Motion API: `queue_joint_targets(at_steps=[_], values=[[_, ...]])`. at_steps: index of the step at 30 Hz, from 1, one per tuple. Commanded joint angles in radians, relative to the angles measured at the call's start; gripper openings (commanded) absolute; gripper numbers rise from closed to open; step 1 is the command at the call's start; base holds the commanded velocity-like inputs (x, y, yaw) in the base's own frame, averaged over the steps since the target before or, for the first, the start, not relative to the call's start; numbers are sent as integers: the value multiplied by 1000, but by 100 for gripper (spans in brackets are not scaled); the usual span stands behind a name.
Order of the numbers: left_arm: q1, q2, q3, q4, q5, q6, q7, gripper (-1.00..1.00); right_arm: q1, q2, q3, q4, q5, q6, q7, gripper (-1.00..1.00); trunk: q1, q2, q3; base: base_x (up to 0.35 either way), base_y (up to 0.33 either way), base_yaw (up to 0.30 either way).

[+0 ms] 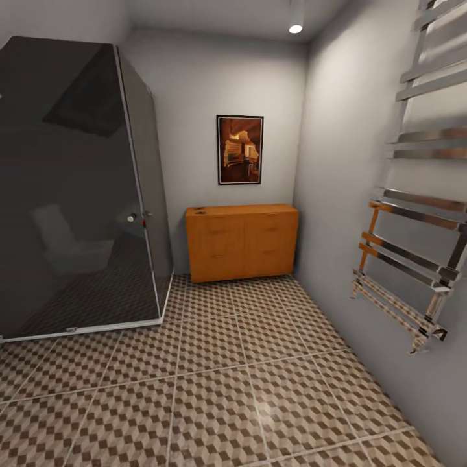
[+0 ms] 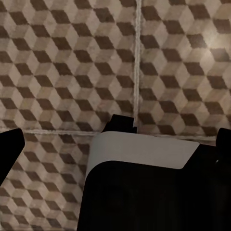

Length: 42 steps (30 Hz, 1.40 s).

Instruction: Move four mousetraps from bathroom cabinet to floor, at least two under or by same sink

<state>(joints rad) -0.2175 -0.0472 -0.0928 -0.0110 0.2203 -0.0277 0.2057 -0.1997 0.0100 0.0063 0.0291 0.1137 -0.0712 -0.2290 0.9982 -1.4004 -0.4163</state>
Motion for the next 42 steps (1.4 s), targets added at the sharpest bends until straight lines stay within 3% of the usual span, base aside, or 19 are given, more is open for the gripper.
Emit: queue_joint_targets(at_steps=[1, 11, 42], values=[[-1, 0, -8, 1, 10, -3, 3, 100, -1, 0, 0, 3, 10, -3, -5, 100, 0, -1, -1, 0, 0, 176], [-1, 1, -8, 1, 11, -2, 3, 100, -1, 0, 0, 4, 9, -1, -4, 100, 0, -1, -1, 110, 0, 65], [-1, 4, -6, 2, 13, 10, 4, 100, -1, 2, -2, 3, 3, 1, -4, 100, 0, -1, -1, 289, 0, 9]])
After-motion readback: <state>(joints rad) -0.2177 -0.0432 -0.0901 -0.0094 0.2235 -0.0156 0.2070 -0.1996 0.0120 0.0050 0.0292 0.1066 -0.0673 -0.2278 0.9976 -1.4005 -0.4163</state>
